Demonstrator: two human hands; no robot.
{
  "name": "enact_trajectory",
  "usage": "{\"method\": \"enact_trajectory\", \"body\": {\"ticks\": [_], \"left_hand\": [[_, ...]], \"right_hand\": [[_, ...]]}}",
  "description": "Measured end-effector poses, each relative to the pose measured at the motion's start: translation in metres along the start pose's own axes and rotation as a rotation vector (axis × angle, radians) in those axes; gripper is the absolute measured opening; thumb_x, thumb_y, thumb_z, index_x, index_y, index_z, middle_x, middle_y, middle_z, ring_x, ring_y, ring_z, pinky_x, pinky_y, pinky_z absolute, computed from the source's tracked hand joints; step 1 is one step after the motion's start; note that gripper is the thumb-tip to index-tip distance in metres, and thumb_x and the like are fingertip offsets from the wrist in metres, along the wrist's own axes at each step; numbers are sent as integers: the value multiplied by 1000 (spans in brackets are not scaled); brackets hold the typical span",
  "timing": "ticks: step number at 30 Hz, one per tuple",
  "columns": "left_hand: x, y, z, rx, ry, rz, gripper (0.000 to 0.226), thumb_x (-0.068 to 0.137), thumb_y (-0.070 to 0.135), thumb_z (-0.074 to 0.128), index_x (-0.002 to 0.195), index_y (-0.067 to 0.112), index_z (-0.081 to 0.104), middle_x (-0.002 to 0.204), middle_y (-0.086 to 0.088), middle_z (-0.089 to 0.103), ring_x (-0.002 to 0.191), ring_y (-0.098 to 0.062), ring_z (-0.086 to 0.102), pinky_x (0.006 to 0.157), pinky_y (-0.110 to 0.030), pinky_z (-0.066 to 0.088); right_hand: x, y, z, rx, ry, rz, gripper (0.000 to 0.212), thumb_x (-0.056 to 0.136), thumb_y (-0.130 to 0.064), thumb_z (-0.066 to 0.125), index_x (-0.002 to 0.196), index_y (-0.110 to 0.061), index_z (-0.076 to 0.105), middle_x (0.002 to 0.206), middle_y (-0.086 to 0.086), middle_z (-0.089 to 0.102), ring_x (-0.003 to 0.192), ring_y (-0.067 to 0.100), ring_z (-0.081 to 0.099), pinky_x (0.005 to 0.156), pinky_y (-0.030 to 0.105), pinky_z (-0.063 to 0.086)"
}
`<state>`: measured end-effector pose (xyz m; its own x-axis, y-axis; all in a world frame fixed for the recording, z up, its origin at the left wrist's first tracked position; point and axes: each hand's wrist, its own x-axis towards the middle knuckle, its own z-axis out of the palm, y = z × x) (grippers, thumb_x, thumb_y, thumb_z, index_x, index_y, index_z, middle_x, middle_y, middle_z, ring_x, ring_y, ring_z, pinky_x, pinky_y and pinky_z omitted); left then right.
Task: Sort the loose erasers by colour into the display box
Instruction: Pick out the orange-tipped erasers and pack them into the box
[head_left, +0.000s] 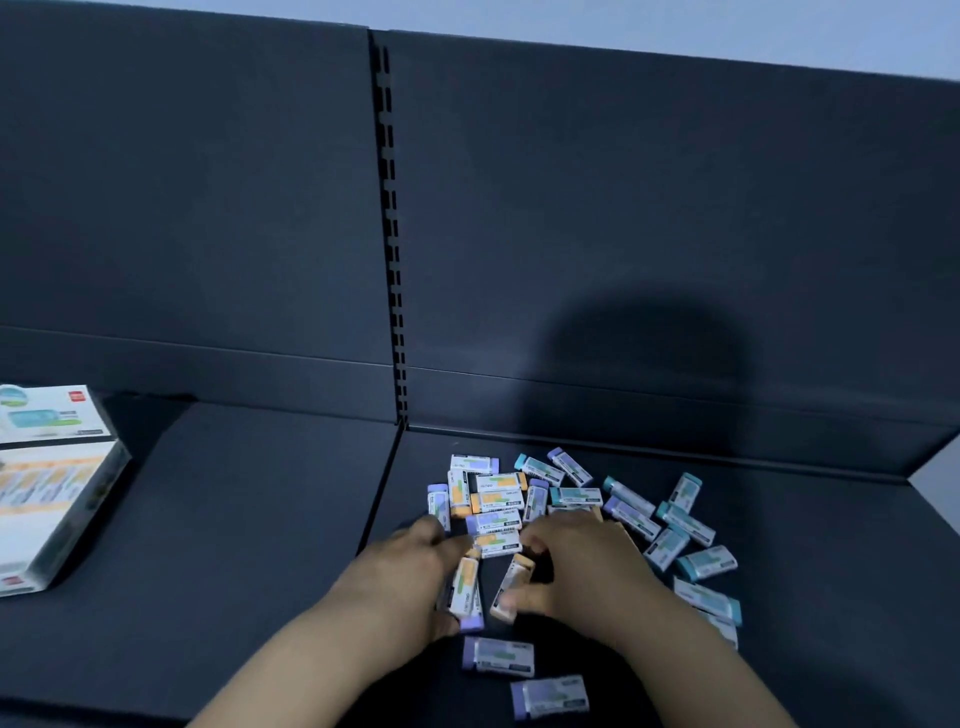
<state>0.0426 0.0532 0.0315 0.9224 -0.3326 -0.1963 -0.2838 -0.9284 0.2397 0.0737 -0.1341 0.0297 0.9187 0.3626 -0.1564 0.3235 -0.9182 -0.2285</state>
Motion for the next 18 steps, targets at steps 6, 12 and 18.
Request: {"method": "enact_trajectory", "body": {"ticks": [6,12,18], "left_hand": [[9,-4,0,-42,-3,57,71,81,47,64,141,31,31,136,7,32,128,-13,34,102,-22,34],[1,-15,3,-119,140,126,67,80,44,64,136,31,30,136,14,34,127,-7,33,102,-17,29],[-11,-30,6,-199,233,219,73,73,51,63,138,40,33,134,22,36,124,-2,34,102,-19,29]], "right_hand": [[-6,-10,7,-94,-54,6,55,69,-59,63,111,-26,51,118,-4,51,114,18,42,94,36,35],[-20,-16,8,84,64,-35,61,71,-52,62,126,-32,44,122,-13,46,116,10,38,98,27,31],[-32,-37,17,190,193,-84,68,65,-50,59,128,-30,45,121,-14,46,113,7,40,96,23,33]]}}
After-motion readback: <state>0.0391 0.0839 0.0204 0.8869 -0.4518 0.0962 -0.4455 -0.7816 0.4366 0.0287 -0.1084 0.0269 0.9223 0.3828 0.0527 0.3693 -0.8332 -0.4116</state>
